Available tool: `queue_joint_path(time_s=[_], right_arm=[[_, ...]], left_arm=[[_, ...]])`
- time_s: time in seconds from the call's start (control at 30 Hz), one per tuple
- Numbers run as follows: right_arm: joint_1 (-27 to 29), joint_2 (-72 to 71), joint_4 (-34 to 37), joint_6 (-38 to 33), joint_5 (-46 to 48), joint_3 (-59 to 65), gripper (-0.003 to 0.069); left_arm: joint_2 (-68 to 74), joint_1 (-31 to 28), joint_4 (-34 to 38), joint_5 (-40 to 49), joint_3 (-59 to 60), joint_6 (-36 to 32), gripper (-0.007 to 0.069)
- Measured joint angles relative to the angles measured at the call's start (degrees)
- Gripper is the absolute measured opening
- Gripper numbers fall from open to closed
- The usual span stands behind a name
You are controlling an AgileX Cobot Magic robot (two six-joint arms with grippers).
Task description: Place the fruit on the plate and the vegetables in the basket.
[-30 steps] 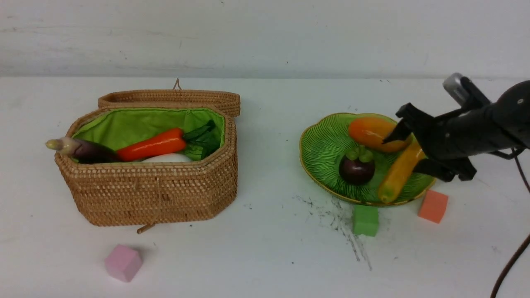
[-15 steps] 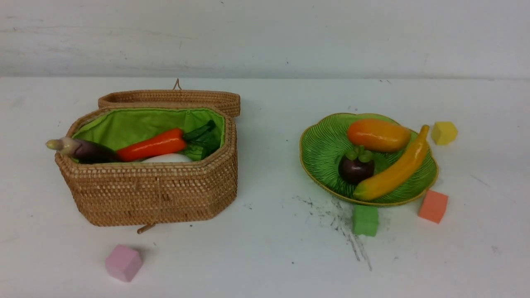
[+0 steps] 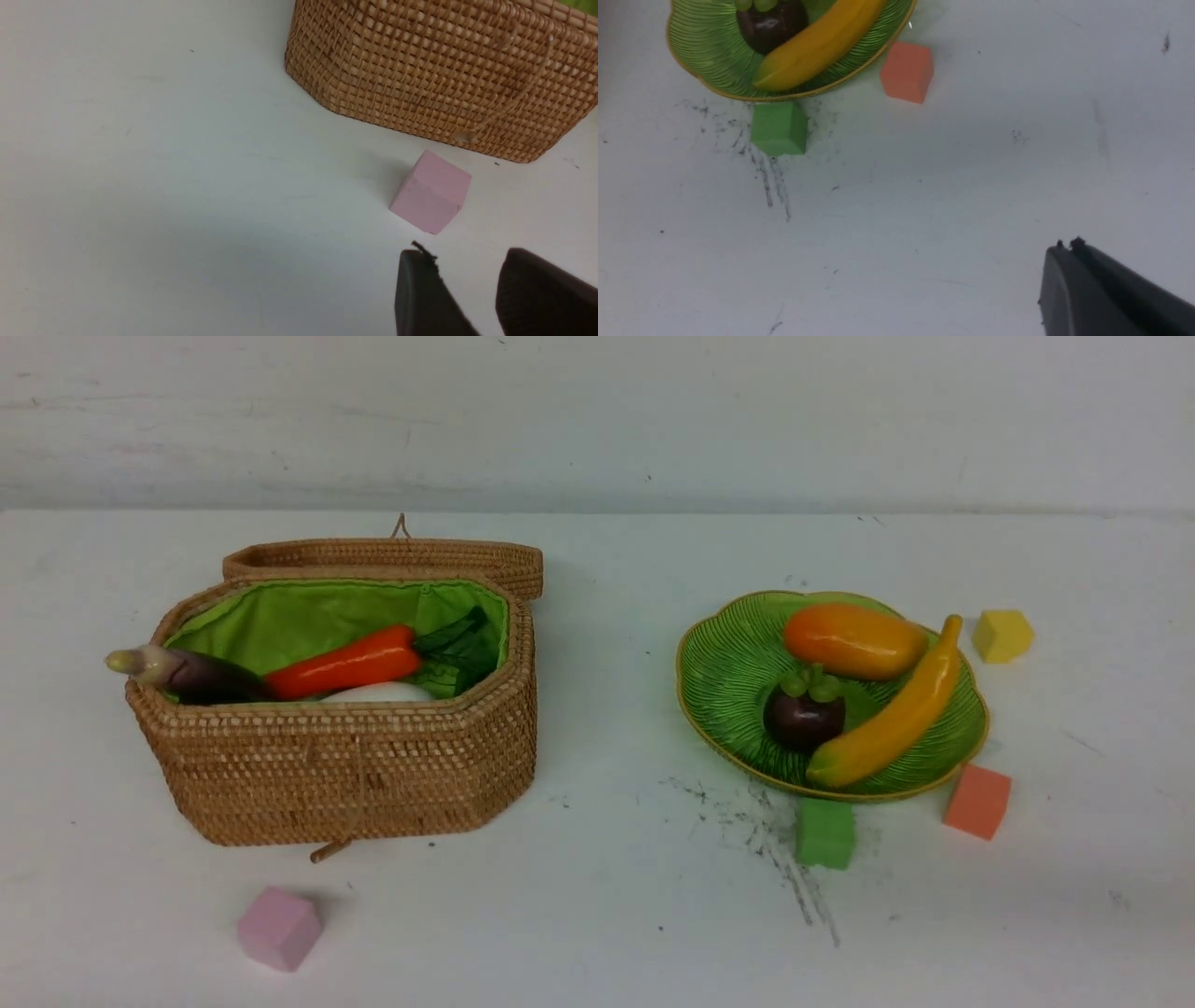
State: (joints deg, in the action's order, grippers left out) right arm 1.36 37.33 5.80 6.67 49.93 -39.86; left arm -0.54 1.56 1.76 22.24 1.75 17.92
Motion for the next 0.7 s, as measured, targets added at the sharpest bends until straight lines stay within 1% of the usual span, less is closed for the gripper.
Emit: queue_joint_path(time_s=[0.33, 0.47, 0.6, 0.7], right_arm=[[0.0, -0.1, 0.2, 0.0, 0.0, 0.0, -0.0008], [0.0, -1.3, -1.8, -0.3, -0.9, 0.2, -0.0006], [0.0, -8.4, -5.4, -0.4, -7.3, 4.4, -0.0003], [0.0, -17.7, -6.3, -0.4, -13.4, 12.0, -0.0003]], left_arm=[[0.0, 0.0, 0.0, 0.0, 0.0, 0.0, 0.0238], [0.0, 0.0, 0.0, 0.0, 0.0, 0.0, 0.0238], [0.0, 0.0, 0.0, 0.0, 0.0, 0.0, 0.0238], [0.0, 0.0, 0.0, 0.0, 0.0, 0.0, 0.0238]])
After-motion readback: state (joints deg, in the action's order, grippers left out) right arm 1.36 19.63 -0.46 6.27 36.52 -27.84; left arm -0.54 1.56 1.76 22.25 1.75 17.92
